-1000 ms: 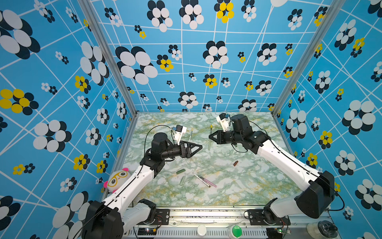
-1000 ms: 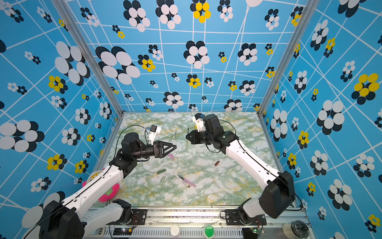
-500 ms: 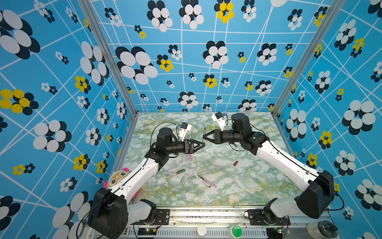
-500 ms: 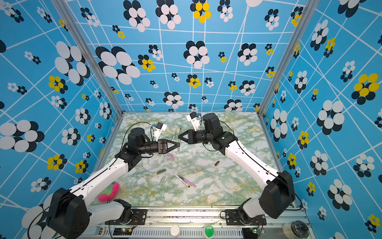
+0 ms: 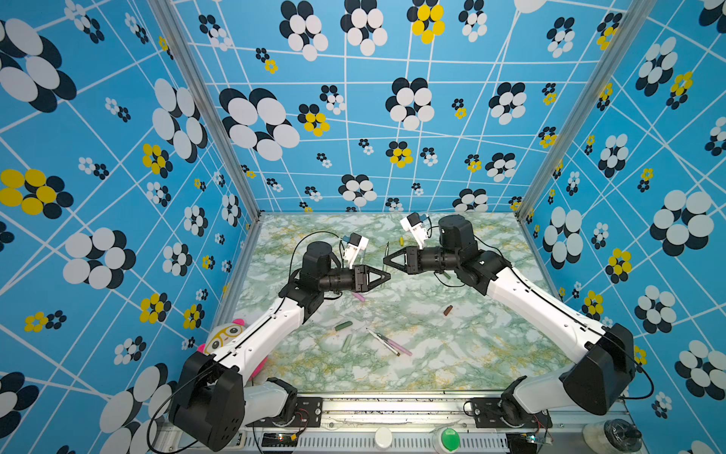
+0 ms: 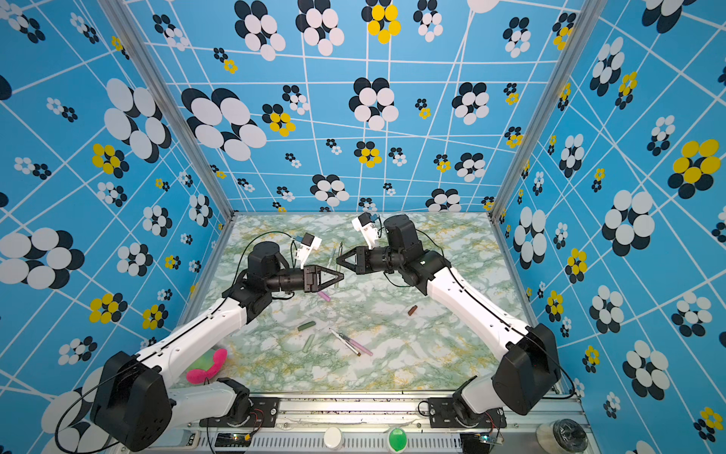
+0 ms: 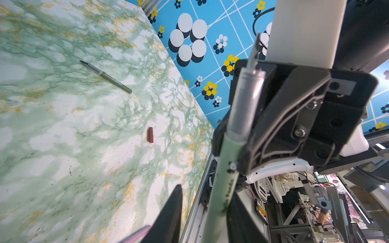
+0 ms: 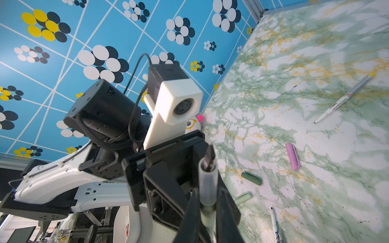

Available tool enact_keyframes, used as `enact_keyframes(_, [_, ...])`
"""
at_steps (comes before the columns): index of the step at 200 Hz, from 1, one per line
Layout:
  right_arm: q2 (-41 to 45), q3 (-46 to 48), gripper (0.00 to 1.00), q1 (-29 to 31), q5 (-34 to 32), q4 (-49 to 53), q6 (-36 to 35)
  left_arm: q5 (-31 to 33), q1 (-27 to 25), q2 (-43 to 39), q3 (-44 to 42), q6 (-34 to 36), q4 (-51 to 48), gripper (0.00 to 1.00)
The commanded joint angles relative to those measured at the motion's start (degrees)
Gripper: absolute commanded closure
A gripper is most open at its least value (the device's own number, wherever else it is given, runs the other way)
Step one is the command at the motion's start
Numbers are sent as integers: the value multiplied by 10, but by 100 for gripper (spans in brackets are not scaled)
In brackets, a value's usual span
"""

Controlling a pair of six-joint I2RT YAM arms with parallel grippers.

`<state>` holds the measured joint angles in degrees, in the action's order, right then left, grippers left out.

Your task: Insert the pens into the pen caps

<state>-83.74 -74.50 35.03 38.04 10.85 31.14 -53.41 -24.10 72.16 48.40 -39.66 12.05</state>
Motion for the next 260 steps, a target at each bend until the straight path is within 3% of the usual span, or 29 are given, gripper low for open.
enact_keyframes(1, [-4,7,95,5,12,-14,5,-1,-2,4,15,5,-3,74])
enact_keyframes(66, [-14,2,94,5,-6,-1,1,15,-2,-9,12,25,-26,100])
enact_keyframes(94, [-13,-2,84,6,-27,13,-2,58,3,-29,10,53,-84,100])
enact_keyframes(122, [-9,-7,66,6,-57,41,-10,153,25,-76,5,89,-183,100])
enact_keyframes(139, [-14,-18,53,9,-90,81,-19,245,42,-115,11,115,-274,100])
enact_keyframes(164, [-42,-62,47,31,-177,195,-26,400,48,-167,35,173,-421,100])
enact_keyframes(180, [-65,-77,45,64,-222,239,-18,446,53,-191,46,195,-493,100])
enact_keyframes(231, [-177,-137,40,177,-348,337,92,415,62,-266,34,138,-648,100])
enact_keyframes(260, [-219,-152,40,216,-364,325,189,333,62,-327,-27,53,-649,100])
